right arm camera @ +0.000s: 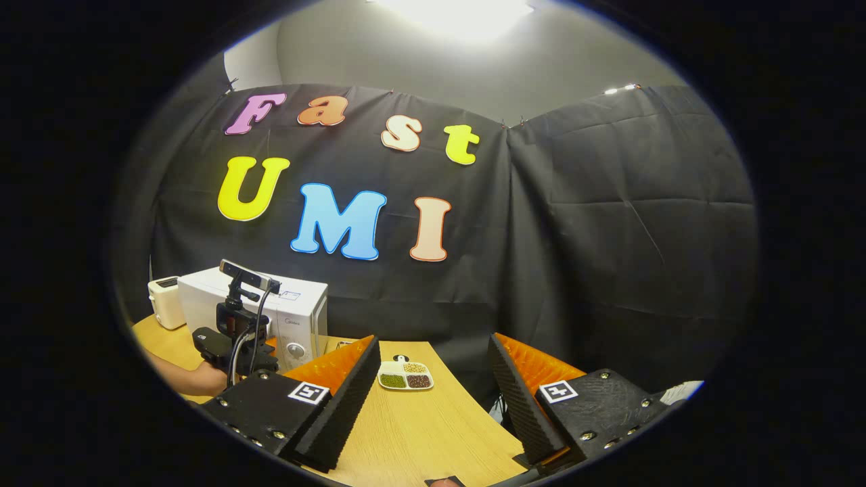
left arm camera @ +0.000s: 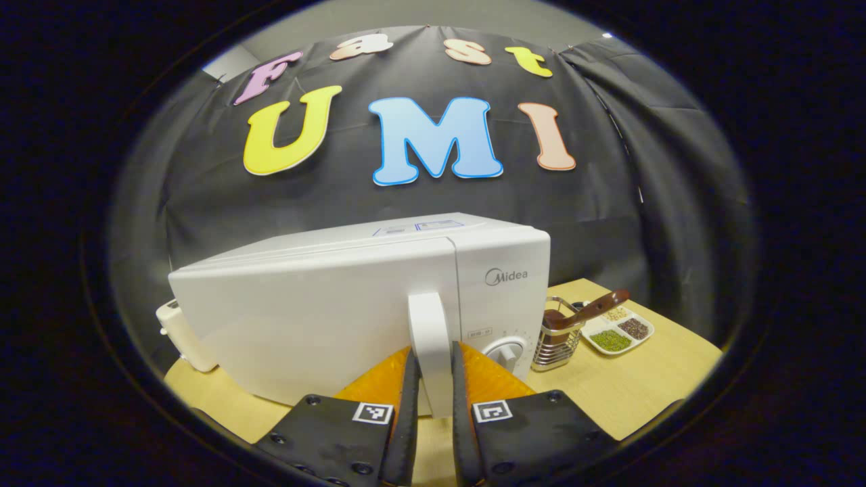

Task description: Open the microwave oven with the left hand, put the food in, and close the microwave oven.

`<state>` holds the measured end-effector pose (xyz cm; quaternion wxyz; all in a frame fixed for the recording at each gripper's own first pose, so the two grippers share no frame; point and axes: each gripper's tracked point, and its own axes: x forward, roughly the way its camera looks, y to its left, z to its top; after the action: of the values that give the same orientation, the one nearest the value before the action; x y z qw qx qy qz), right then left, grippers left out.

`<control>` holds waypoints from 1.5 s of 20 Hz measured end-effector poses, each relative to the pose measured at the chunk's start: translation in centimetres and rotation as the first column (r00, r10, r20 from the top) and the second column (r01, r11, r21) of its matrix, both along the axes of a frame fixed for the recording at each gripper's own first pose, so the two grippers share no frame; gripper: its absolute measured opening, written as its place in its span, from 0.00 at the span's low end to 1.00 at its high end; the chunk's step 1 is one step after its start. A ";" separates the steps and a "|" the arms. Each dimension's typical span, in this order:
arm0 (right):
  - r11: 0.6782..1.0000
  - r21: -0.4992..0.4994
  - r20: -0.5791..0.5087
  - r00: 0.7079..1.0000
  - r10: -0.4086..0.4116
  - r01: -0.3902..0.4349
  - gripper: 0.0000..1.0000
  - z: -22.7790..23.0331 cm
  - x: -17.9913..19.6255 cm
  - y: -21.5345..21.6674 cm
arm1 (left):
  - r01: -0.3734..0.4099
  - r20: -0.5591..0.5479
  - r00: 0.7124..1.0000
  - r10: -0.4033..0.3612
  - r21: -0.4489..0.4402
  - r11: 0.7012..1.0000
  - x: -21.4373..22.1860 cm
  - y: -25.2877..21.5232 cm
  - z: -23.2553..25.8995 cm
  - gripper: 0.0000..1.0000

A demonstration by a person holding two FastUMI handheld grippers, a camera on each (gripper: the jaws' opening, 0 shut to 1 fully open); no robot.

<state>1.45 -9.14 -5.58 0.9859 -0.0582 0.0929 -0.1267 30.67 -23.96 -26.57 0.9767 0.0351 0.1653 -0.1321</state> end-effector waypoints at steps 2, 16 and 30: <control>1.000 0.013 0.001 1.000 0.002 -0.002 0.97 -0.1 -0.2 -0.1 | -0.010 -0.006 1.000 0.010 0.009 1.000 0.1 0.2 0.0 0.18; 0.985 0.100 0.036 0.990 0.139 -0.142 0.97 -0.1 0.2 -0.1 | -0.021 -0.030 0.999 0.019 -0.058 0.998 -6.9 3.1 0.7 0.08; 0.876 0.183 0.063 0.895 0.442 -0.446 0.97 -1.1 -3.0 4.9 | -0.184 -0.068 0.981 0.182 -0.013 0.983 -17.8 12.7 1.7 0.10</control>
<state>-1.54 -4.26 -6.70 0.9904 0.0191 0.0792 0.1116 12.87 -11.29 -24.86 0.9790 0.0058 0.1988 -0.0445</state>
